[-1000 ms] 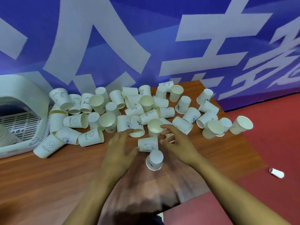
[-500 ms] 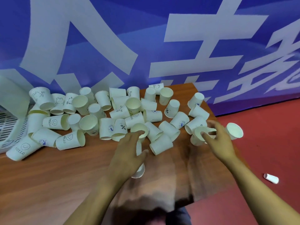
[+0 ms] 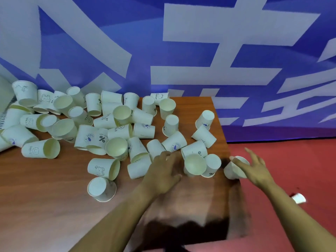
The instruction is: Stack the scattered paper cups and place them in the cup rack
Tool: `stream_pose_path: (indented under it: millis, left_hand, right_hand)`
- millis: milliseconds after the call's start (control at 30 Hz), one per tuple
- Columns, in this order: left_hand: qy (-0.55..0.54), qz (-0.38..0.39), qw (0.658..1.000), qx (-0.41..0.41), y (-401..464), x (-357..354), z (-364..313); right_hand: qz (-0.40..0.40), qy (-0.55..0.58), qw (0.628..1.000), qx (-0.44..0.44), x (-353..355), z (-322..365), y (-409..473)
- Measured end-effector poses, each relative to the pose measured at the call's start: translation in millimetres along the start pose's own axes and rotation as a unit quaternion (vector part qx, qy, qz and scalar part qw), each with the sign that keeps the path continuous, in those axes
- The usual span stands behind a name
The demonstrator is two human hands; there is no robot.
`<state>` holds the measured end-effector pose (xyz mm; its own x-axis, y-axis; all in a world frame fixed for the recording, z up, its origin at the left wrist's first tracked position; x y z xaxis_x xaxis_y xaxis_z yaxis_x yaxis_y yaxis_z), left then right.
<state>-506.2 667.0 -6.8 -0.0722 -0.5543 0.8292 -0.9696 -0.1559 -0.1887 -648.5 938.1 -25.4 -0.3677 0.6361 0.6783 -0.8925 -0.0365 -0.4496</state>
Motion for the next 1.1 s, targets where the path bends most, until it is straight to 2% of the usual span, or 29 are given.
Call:
stream_pose_path:
  millis: [133,300,467,633,933,1100]
  left_hand:
    - [0.051,0.003,0.999,0.003,25,-26,-19]
    - [0.056,0.039,0.997,0.027,44,-53,-27]
    - [0.048,0.036,0.998,0.036,50,-67,-28]
    - [0.029,0.036,0.998,0.048,46,-67,-28]
    - [-0.004,0.046,0.997,0.058,20,-59,-12]
    - [0.008,0.057,0.997,0.056,11,-52,0]
  right_hand:
    - [0.047,0.009,0.998,0.039,-13,9,10]
    - [0.093,-0.005,0.992,0.090,-30,20,13]
    - [0.129,-0.104,0.974,0.155,-47,30,17]
    - [0.144,-0.217,0.944,0.204,-60,38,14]
    - [0.145,-0.238,0.935,0.219,-77,38,4]
    - [0.127,-0.282,0.918,0.250,-95,59,-11]
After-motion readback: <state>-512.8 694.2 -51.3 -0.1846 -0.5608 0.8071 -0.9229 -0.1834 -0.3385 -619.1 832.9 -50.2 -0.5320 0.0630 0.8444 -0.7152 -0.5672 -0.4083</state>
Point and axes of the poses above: each hand's wrist, its own y-axis towards the middle knuckle, its own x-axis out of the back of the hand, z = x × y, the point moved 9 cm from there along y, towards the middle knuckle, and after that the axes turned 5 degrees about y, right-handed, at the moved point
